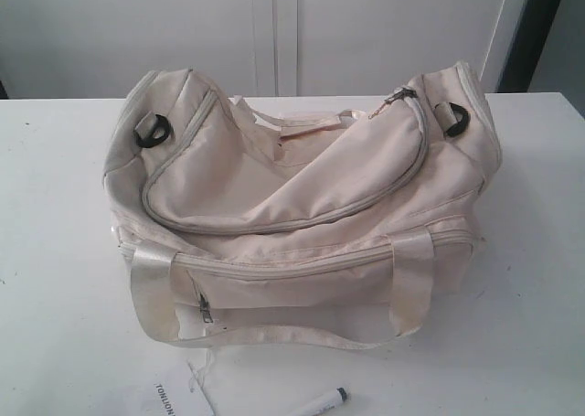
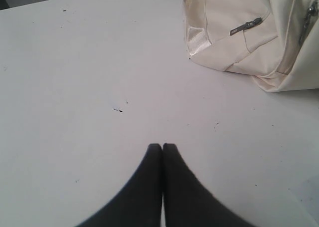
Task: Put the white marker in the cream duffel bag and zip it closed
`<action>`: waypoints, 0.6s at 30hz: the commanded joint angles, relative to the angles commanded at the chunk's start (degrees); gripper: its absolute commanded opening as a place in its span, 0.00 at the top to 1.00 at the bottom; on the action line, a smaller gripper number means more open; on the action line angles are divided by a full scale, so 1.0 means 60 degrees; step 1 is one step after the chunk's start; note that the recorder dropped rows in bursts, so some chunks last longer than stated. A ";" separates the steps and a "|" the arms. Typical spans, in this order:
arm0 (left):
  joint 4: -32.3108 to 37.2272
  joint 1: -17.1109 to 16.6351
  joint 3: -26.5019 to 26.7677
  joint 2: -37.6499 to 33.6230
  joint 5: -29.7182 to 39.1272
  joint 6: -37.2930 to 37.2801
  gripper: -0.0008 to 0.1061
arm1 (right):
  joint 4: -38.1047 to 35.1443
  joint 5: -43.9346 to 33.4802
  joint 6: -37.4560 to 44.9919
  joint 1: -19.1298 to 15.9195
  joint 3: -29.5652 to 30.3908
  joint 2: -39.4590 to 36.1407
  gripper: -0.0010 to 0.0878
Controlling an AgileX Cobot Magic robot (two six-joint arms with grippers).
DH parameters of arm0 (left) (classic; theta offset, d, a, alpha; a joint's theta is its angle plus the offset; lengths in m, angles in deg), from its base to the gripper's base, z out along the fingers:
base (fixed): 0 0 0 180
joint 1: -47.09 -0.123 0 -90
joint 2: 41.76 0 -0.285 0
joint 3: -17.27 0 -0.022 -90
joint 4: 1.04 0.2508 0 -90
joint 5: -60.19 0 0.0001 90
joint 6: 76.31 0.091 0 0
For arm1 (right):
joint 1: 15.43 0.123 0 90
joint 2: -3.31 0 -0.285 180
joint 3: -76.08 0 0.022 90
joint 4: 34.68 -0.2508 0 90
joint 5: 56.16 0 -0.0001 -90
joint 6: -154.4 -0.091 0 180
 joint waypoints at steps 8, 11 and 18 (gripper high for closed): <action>0.0000 0.0000 0.0000 0.0000 0.0000 0.0000 0.99 | -0.0253 -0.0308 0.0417 0.0000 -0.1022 -0.1230 0.99; 0.0000 0.0000 0.0000 0.0000 0.0000 0.0000 0.99 | -0.0755 -0.0308 0.0786 0.0000 -0.1352 -0.1666 0.99; 0.0000 0.0000 0.0000 0.0000 0.0000 0.0000 0.99 | -0.1588 -0.0290 0.1595 0.0000 -0.2156 -0.2647 0.99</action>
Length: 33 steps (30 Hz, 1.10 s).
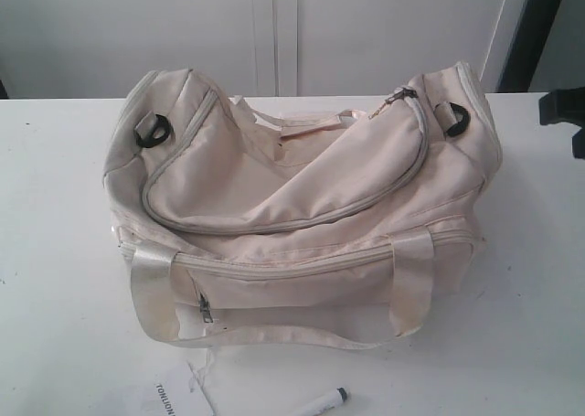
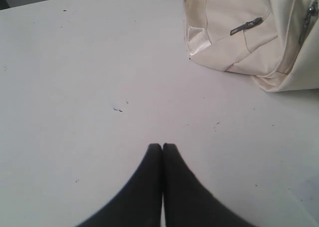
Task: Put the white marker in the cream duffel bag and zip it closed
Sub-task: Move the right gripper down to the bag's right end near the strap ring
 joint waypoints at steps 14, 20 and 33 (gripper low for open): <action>0.0000 0.0000 0.0000 0.0000 0.0000 0.0000 0.99 | -0.1176 -0.0482 0.0966 0.0000 -0.2382 -0.2190 0.99; 0.0000 0.0000 0.0000 0.0000 0.0000 0.0000 0.99 | -0.1740 -0.0658 0.1311 0.0000 -0.3306 -0.3123 0.99; 0.0000 0.0000 0.0000 0.0000 0.0000 0.0000 0.99 | -0.2010 -0.1023 0.1311 0.0000 -0.4616 -0.4279 0.97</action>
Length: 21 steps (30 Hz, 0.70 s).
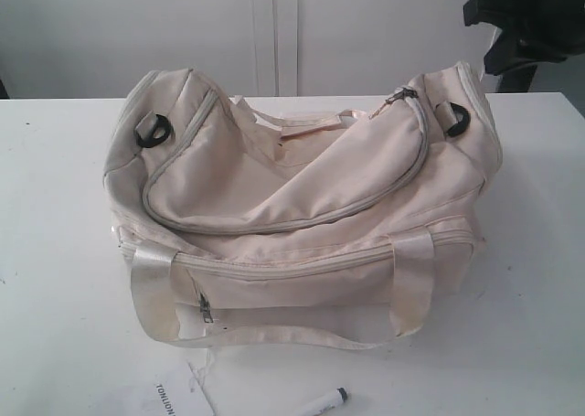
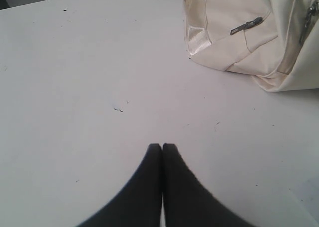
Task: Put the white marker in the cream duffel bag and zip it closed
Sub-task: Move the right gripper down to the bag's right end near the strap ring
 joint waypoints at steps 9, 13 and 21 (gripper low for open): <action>0.0000 0.0000 0.0000 0.0000 0.0000 0.0000 0.99 | -0.0384 0.0315 0.0347 0.0000 -0.0187 -0.0316 0.61; 0.0000 0.0000 0.0000 0.0000 0.0000 0.0000 0.99 | -0.0428 0.0598 0.0347 0.0000 -0.0187 -0.0604 0.50; 0.0000 0.0000 0.0000 0.0000 0.0000 0.0000 0.99 | -0.0827 0.0824 0.0347 0.0069 -0.0187 -0.0977 0.48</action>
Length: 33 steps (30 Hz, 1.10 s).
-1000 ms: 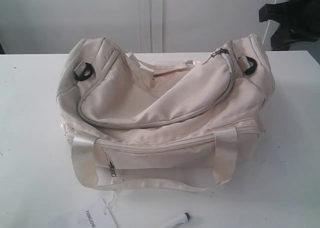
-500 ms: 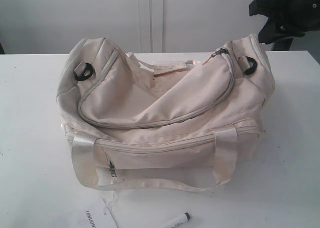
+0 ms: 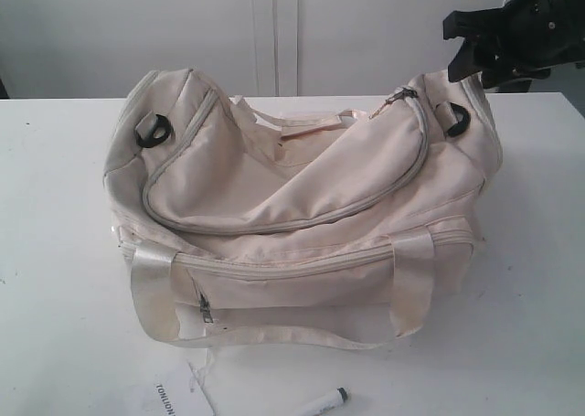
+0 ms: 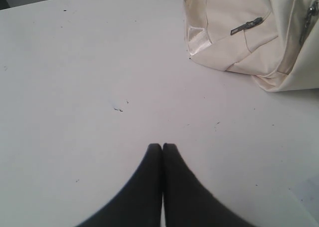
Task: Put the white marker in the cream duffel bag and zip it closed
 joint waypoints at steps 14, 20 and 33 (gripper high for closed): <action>0.0000 0.0000 0.0000 0.0000 0.0000 0.0000 0.99 | -0.0065 0.0162 0.0000 0.0000 0.0037 -0.0593 0.58; 0.0000 0.0000 0.0000 0.0000 0.0000 0.0000 0.99 | -0.0123 0.0143 0.0000 0.0000 0.0037 -0.0593 0.90; 0.0000 0.0000 0.0000 0.0000 0.0000 0.0000 0.99 | -0.0166 0.0464 -0.0147 0.0000 0.0037 -0.0593 0.99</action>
